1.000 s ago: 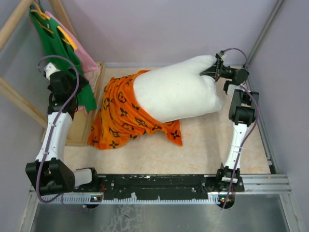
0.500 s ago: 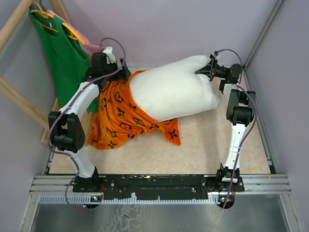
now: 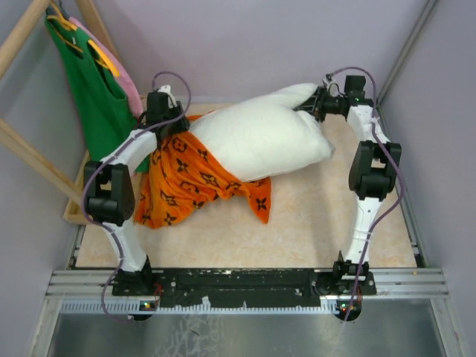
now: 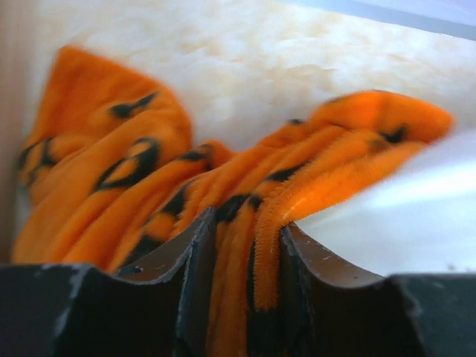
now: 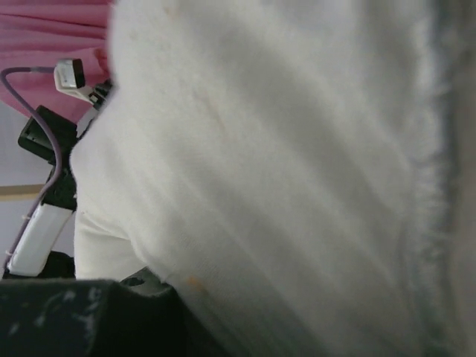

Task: Remove the pillowcase from the pillow
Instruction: Remove the pillow from the pillowcase.

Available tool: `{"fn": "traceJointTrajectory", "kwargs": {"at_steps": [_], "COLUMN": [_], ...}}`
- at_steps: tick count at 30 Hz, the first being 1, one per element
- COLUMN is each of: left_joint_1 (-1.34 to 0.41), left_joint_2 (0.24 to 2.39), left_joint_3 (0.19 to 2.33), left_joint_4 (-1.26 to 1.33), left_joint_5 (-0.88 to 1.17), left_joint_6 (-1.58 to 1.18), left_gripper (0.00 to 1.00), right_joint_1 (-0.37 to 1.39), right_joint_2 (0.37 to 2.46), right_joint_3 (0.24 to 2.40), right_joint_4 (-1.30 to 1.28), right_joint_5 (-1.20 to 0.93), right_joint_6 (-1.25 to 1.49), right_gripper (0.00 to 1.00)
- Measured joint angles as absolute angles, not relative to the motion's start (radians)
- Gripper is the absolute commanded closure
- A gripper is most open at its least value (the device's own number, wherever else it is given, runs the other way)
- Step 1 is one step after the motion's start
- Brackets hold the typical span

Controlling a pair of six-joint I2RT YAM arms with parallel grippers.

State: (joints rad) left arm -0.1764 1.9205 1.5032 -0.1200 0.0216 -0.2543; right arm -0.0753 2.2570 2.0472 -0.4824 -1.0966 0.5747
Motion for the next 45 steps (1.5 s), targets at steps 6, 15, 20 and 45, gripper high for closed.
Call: {"fn": "traceJointTrajectory", "kwargs": {"at_steps": [6, 15, 20, 45], "left_joint_1": [-0.069, -0.091, -0.170, -0.892], "left_joint_2": [1.764, 1.581, 1.439, 1.532], "left_joint_3": [1.255, 1.248, 1.315, 1.181], "left_joint_4": [-0.045, -0.138, -0.207, -0.180], "left_joint_5": [-0.055, -0.097, -0.117, -0.439], "left_joint_6": [-0.353, -0.317, -0.273, -0.337], "left_gripper": [0.93, 0.12, 0.00, 0.01], "right_joint_1": [-0.141, -0.158, -0.208, -0.204], "right_joint_2": [2.082, 2.002, 1.939, 1.927], "right_joint_3": [1.562, 1.473, 1.422, 1.409], "right_joint_4": [-0.185, -0.037, 0.051, 0.080], "right_joint_5": [-1.121, -1.081, -1.036, -0.831], "right_joint_6": [0.758, 0.833, 0.875, 0.892], "right_gripper": [1.00, 1.00, 1.00, 1.00]}}
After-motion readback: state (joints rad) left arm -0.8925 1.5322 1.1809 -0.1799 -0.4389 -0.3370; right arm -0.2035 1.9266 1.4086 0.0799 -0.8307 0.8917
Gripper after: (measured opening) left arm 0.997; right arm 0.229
